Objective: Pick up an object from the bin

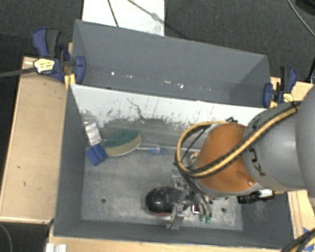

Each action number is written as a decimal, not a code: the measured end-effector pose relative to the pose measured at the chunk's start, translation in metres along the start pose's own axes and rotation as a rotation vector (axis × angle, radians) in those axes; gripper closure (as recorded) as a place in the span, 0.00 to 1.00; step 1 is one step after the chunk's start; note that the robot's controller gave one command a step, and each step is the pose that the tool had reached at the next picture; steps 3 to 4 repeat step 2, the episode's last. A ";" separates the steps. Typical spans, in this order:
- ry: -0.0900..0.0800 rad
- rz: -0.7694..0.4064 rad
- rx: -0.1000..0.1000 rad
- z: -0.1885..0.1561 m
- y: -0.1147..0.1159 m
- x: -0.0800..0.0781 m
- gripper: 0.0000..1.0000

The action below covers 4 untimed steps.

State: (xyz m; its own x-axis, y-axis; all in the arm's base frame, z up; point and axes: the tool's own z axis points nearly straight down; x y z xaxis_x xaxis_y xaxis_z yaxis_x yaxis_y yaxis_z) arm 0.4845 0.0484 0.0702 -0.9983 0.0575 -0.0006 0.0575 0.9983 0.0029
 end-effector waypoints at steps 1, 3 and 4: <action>0.000 -0.001 0.003 0.000 -0.004 -0.001 1.00; -0.010 0.013 0.002 -0.154 -0.012 -0.018 1.00; -0.010 0.013 0.002 -0.154 -0.012 -0.018 1.00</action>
Offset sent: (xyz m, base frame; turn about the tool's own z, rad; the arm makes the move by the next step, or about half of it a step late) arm 0.0000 0.0000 0.0000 0.0000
